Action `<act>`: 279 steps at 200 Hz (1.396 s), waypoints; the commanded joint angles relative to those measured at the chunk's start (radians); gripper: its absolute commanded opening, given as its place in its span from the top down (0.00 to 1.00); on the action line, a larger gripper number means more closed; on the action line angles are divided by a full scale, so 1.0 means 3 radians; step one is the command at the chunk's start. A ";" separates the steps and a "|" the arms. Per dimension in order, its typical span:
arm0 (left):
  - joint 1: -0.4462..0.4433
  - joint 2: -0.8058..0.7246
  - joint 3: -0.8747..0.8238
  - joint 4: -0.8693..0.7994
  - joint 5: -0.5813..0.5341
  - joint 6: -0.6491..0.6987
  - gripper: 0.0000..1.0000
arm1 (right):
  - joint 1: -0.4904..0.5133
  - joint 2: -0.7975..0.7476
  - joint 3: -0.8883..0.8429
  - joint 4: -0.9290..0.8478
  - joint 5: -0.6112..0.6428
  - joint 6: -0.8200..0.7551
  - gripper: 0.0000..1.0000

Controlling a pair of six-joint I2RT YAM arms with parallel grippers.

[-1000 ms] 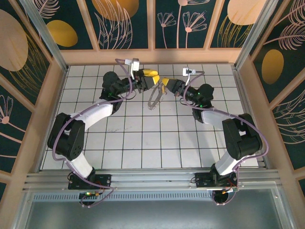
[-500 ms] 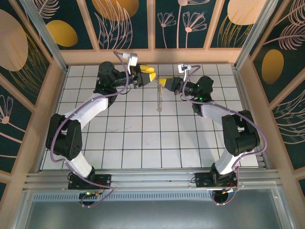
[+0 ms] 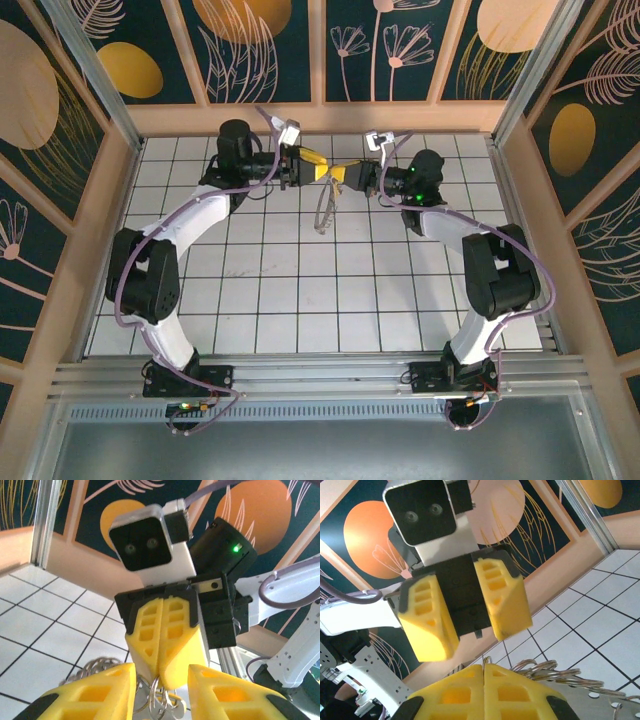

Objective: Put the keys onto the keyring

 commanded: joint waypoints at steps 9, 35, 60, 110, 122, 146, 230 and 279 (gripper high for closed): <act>0.0026 0.0059 0.0122 -0.0071 0.0144 0.0111 0.68 | -0.0034 0.0004 0.0142 0.0115 -0.0095 -0.0072 1.00; 0.0029 0.0097 0.0132 -0.0057 0.0179 0.0089 0.69 | -0.0035 0.0013 0.0139 0.0123 -0.0074 -0.0069 1.00; 0.0025 0.0116 0.0120 0.0000 0.0215 0.0028 0.70 | -0.0033 0.0032 0.0149 0.0140 -0.0061 -0.0054 1.00; 0.0019 0.0157 0.0112 0.0041 0.0255 -0.0021 0.72 | -0.0032 0.0068 0.0165 0.0239 -0.0045 0.0021 1.00; 0.0015 0.0160 0.0112 0.0045 0.0270 -0.0027 0.72 | -0.0035 0.0069 0.0165 0.0247 -0.0044 0.0028 1.00; 0.0001 0.0175 0.0106 0.0058 0.0287 -0.0028 0.74 | -0.0032 0.0077 0.0167 0.0243 -0.0029 0.0030 1.00; -0.0056 0.0156 0.0085 0.0109 0.0307 -0.0032 0.93 | -0.0032 0.0137 0.0150 0.0334 0.0012 0.0102 1.00; -0.0133 0.0183 0.0081 0.0191 0.0297 -0.0089 0.86 | -0.0033 0.0148 0.0148 0.0355 0.0033 0.0125 1.00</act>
